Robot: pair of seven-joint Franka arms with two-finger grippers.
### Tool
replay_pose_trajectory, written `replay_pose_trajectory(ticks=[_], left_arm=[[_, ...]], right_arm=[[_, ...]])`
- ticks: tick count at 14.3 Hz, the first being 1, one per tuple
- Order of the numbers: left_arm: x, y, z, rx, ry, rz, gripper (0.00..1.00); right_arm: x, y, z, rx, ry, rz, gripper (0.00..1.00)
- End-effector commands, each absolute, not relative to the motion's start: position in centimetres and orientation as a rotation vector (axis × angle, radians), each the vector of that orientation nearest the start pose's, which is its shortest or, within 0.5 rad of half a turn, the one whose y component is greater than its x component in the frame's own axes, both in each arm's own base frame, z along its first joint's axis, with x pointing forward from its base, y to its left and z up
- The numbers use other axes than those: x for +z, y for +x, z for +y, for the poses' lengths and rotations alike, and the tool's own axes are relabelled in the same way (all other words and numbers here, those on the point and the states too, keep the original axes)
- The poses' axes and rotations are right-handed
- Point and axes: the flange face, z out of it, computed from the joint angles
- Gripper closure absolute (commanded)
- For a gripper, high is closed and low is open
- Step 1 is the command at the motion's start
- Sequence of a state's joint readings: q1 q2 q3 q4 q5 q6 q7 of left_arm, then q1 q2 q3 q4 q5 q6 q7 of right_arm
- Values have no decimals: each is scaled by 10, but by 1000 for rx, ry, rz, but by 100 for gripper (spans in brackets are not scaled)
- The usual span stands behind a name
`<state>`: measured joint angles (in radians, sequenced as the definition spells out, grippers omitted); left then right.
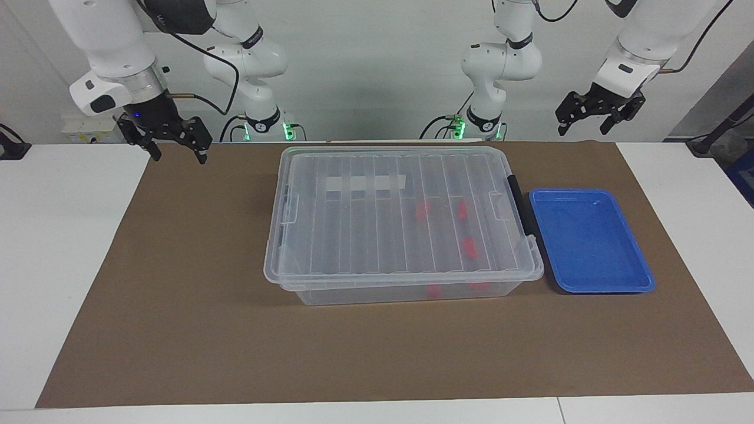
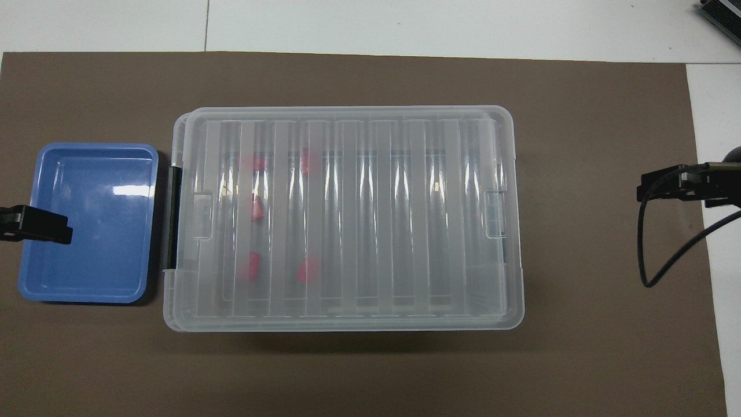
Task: Place red block in blue tray from box
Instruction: 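Move the right gripper toward the clear box lid edge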
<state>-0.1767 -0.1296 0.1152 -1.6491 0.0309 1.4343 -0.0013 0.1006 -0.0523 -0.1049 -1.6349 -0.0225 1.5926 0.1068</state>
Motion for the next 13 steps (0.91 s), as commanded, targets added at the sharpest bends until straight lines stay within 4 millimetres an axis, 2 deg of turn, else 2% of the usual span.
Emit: replay_pose_trajectory(ticks=[1,5,8,9,10,13], left_arm=[[648,492,-21,127,-3135,70,0],[648,492,-22,127,-3135,73,0],[647,493,-21,129,-3135,70,0],[647,493,-22,129,-3135,73,0],[647,492,-22,129,-3135,73,0],[648,492,-22,127,-3135,73,0]], right_arm=[[623,537,-5,-27,-3148,166,0],[621,537,-3,-27,-3146,166,0],[606,535,17,-66,-3146,123,0],[600,537,26,-78,-3147,103,0],[593,540,46,-98,-3146,67,0],[557,547,94,-139,-3135,61,0]])
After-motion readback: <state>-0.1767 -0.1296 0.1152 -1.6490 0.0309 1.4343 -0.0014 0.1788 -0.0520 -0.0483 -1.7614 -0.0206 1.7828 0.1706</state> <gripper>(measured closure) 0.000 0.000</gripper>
